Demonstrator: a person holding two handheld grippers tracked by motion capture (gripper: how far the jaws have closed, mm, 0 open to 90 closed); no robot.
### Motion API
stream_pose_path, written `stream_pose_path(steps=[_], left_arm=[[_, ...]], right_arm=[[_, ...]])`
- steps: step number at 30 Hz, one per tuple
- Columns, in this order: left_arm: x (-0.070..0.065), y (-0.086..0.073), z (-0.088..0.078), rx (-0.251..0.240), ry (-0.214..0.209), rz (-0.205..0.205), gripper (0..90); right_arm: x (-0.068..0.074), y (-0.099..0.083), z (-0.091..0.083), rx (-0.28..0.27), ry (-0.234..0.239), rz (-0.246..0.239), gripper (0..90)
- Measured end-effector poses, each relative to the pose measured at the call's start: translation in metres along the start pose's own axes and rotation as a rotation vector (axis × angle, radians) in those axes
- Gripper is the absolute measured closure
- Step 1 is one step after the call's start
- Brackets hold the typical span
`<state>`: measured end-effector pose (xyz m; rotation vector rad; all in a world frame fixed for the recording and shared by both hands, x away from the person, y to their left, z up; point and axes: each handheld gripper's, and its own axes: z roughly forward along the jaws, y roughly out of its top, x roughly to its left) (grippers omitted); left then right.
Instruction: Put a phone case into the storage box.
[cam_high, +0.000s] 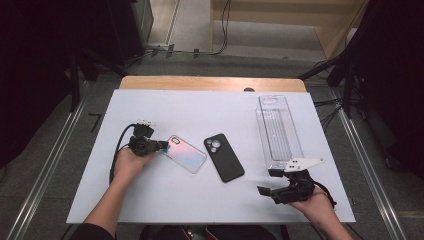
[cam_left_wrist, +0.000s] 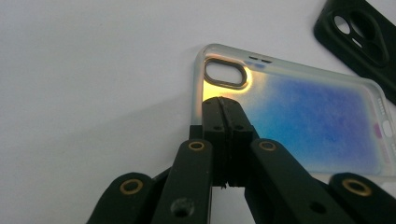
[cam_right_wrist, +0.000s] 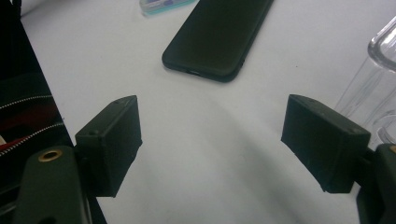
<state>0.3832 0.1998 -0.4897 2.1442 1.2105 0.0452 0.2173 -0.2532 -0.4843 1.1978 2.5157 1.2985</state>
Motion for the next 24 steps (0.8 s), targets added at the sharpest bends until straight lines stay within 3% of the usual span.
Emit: stream_pose_path(steps=[6, 9, 10, 16, 18, 21, 24], left_arm=[[-0.001, 0.001, -0.007, -0.04, -0.042, -0.012, 85.8], [-0.008, 0.001, -0.014, -0.056, -0.088, -0.005, 80.9], [-0.011, 0.001, -0.016, -0.056, -0.104, 0.002, 75.0], [-0.028, -0.008, -0.03, -0.076, -0.181, 0.024, 60.9], [-0.032, -0.012, -0.033, -0.071, -0.196, 0.037, 51.1], [-0.038, -0.02, -0.038, -0.087, -0.211, 0.062, 46.3], [-0.041, -0.027, -0.041, -0.112, -0.246, 0.046, 40.3]], right_arm=[[-0.001, 0.0, 0.0, 0.0, 0.002, 0.003, 18.1], [-0.001, 0.0, 0.0, -0.002, 0.002, 0.004, 18.1], [-0.001, 0.0, -0.001, -0.005, 0.004, 0.001, 18.1], [0.0, 0.0, -0.001, -0.01, 0.008, -0.002, 18.2], [0.0, 0.0, -0.002, -0.014, 0.009, -0.003, 18.1], [-0.001, 0.001, -0.002, -0.016, 0.01, -0.003, 18.1], [0.0, 0.001, -0.002, -0.017, 0.008, -0.003, 18.1]])
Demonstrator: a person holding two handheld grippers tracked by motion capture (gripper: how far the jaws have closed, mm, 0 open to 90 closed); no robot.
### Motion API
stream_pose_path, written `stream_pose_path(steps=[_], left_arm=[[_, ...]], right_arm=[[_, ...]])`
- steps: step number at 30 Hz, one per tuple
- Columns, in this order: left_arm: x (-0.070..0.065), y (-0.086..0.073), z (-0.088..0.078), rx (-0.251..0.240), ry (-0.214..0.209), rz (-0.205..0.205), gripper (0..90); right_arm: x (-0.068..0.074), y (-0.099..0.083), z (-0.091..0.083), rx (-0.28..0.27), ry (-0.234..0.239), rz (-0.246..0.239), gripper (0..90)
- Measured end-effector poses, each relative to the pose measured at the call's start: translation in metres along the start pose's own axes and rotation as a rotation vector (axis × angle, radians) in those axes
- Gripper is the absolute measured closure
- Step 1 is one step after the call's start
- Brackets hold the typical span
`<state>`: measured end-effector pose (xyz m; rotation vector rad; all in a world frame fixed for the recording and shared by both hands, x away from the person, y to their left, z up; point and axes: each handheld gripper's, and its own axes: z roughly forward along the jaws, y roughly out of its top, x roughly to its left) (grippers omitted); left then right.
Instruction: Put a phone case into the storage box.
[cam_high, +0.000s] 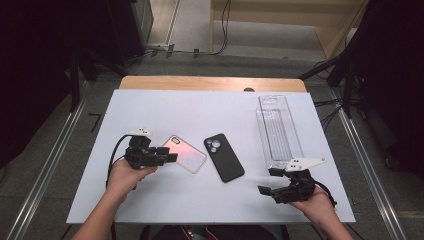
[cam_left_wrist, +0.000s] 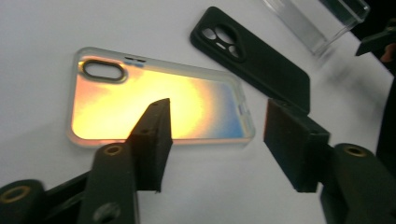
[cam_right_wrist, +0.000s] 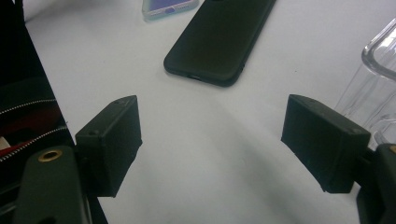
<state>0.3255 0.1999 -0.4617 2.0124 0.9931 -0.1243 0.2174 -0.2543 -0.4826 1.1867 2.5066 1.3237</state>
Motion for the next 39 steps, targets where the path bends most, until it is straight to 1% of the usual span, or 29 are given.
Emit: stream_pose_path(steps=[2, 4, 9, 13, 14, 15, 19, 21, 23, 28, 30, 32, 36, 39], left_arm=[[-0.003, -0.004, -0.003, -0.014, -0.019, 0.003, 39.6], [-0.007, -0.008, -0.004, -0.012, -0.016, 0.02, 35.9], [-0.016, -0.016, -0.007, 0.003, -0.025, 0.06, 33.1], [-0.022, -0.023, -0.01, 0.001, -0.045, 0.067, 32.8], [-0.023, -0.025, -0.011, 0.007, -0.047, 0.075, 31.2], [-0.024, -0.027, -0.012, 0.011, -0.051, 0.074, 30.4], [-0.03, -0.035, -0.015, 0.016, -0.048, 0.086, 30.4], [-0.031, -0.038, -0.018, 0.013, -0.048, 0.086, 30.4], [-0.032, -0.042, -0.02, 0.015, -0.035, 0.083, 30.3], [-0.032, -0.051, -0.026, 0.02, -0.025, 0.105, 30.3], [-0.032, -0.052, -0.026, 0.019, -0.023, 0.113, 30.3], [-0.031, -0.051, -0.025, 0.016, -0.026, 0.108, 30.3], [-0.031, -0.051, -0.023, 0.032, -0.017, 0.116, 30.3], [-0.03, -0.051, -0.024, 0.022, -0.018, 0.105, 30.3]], right_arm=[[0.0, 0.0, 0.0, 0.002, 0.0, 0.001, 18.1], [0.0, 0.0, 0.0, 0.001, 0.0, 0.001, 18.1], [0.0, 0.0, 0.0, -0.001, 0.003, 0.001, 18.1], [0.0, 0.0, 0.0, -0.003, 0.004, -0.001, 18.1], [0.0, 0.0, 0.0, -0.005, 0.004, -0.002, 18.1], [0.0, 0.0, 0.0, -0.007, 0.004, 0.0, 18.1], [0.0, 0.0, -0.001, -0.014, 0.003, 0.001, 18.1], [-0.001, 0.0, -0.001, -0.014, 0.004, 0.002, 18.0], [-0.001, 0.0, -0.001, -0.014, 0.003, 0.001, 18.1], [0.0, 0.0, -0.001, -0.014, 0.006, 0.004, 18.0], [0.0, 0.0, -0.001, -0.014, 0.006, 0.003, 18.1], [-0.001, 0.0, 0.0, -0.015, 0.007, 0.006, 18.0], [-0.001, 0.0, 0.0, -0.009, 0.017, 0.016, 18.1], [0.0, 0.003, -0.001, -0.021, 0.028, 0.02, 18.0]])
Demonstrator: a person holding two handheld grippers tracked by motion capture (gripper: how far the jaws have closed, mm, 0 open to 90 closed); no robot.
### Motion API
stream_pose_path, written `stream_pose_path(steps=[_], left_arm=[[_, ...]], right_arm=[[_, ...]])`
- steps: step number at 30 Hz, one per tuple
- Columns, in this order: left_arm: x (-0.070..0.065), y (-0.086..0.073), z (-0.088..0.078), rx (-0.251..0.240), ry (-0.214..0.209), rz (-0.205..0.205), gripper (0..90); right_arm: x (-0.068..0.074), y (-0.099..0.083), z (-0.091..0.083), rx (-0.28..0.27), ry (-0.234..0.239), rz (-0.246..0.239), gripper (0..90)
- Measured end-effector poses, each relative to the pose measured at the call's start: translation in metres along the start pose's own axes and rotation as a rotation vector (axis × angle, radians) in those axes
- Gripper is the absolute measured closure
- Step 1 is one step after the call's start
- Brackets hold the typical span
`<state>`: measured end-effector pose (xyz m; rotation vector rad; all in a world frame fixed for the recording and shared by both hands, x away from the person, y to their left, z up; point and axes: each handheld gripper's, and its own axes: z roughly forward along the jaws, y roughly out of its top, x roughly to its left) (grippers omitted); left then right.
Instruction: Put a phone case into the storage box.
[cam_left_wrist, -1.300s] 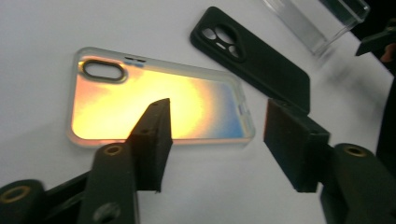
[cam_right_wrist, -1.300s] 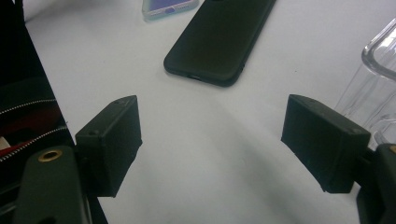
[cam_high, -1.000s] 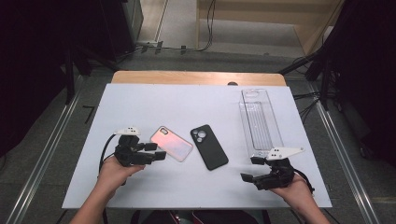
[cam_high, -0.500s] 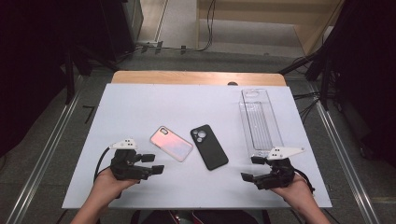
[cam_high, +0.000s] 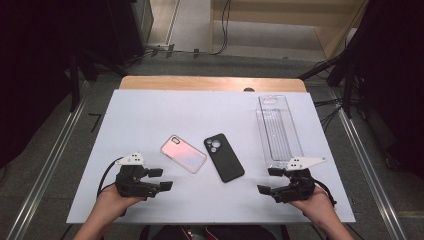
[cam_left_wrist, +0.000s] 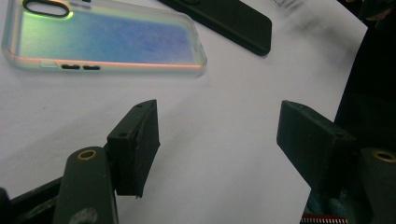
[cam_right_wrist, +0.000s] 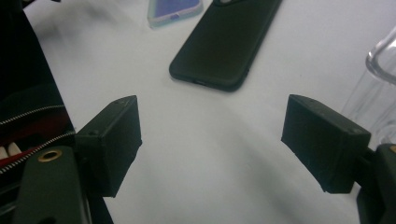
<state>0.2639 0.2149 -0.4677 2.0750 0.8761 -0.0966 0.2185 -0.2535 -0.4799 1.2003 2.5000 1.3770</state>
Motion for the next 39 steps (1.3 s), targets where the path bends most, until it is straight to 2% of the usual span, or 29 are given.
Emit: stream_pose_path(steps=[6, 11, 15, 18, 28, 31, 39], left_arm=[[0.002, 0.001, -0.003, -0.012, 0.004, -0.013, 30.3], [0.001, 0.001, -0.004, -0.016, -0.001, -0.02, 30.3], [0.002, 0.002, -0.005, -0.016, 0.001, -0.025, 30.3], [0.002, 0.002, -0.006, -0.018, 0.0, -0.028, 30.3], [0.002, 0.003, -0.007, -0.018, 0.0, -0.029, 30.3], [0.002, 0.003, -0.008, -0.016, 0.005, -0.032, 30.3], [0.0, 0.004, -0.006, -0.017, 0.001, -0.026, 30.3]], right_arm=[[0.006, 0.012, 0.003, -0.01, 0.028, 0.011, 18.0], [0.013, 0.023, 0.007, -0.019, 0.04, -0.004, 18.1], [0.019, 0.035, 0.014, -0.014, 0.049, -0.034, 18.0], [0.023, 0.043, 0.02, -0.018, 0.045, -0.06, 18.0], [0.027, 0.069, 0.044, 0.002, 0.043, -0.064, 17.0], [0.029, 0.075, 0.05, 0.008, 0.04, -0.079, 16.9], [0.03, 0.089, 0.072, 0.015, 0.049, -0.078, 16.8]])
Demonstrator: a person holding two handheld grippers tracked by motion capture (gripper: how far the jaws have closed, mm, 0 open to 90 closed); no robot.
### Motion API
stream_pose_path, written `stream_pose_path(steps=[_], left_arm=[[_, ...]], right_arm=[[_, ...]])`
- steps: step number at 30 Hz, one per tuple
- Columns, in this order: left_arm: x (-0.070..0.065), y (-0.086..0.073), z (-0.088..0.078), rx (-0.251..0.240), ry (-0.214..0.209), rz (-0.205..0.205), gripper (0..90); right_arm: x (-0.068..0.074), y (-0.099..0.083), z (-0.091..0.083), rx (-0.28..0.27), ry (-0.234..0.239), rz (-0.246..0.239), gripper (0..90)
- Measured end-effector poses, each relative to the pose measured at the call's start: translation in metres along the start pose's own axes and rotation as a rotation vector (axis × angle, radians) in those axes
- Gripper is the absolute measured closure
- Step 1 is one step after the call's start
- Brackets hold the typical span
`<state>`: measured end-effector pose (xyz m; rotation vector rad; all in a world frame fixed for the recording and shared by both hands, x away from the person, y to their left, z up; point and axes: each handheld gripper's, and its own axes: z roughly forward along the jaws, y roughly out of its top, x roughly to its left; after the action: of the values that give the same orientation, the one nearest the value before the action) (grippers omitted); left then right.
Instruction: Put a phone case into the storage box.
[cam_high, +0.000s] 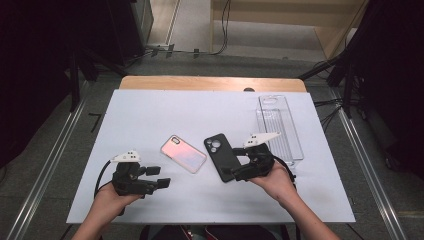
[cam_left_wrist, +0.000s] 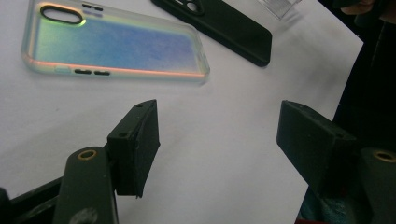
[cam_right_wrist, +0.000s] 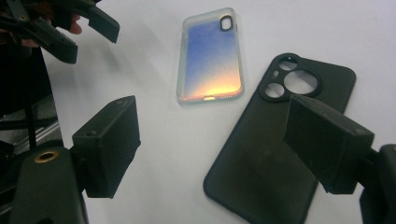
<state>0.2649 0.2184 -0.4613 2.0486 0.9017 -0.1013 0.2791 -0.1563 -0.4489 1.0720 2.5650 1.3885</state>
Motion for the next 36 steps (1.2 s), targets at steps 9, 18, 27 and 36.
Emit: stream_pose_path(steps=[9, 18, 27, 36], left_arm=[[0.001, 0.0, -0.001, 0.0, 0.001, -0.008, 30.3], [0.002, 0.0, -0.001, 0.006, 0.007, -0.008, 30.3], [0.003, 0.0, -0.001, 0.004, 0.0, -0.012, 30.3], [0.003, -0.001, -0.001, 0.006, -0.004, -0.015, 30.4]], right_arm=[[-0.002, 0.014, 0.023, 0.009, -0.004, -0.003, 16.9], [-0.007, 0.028, 0.047, 0.023, 0.015, -0.008, 15.8], [-0.006, 0.035, 0.073, 0.038, 0.051, -0.03, 15.6], [-0.007, 0.046, 0.091, 0.04, 0.067, -0.049, 15.6]])
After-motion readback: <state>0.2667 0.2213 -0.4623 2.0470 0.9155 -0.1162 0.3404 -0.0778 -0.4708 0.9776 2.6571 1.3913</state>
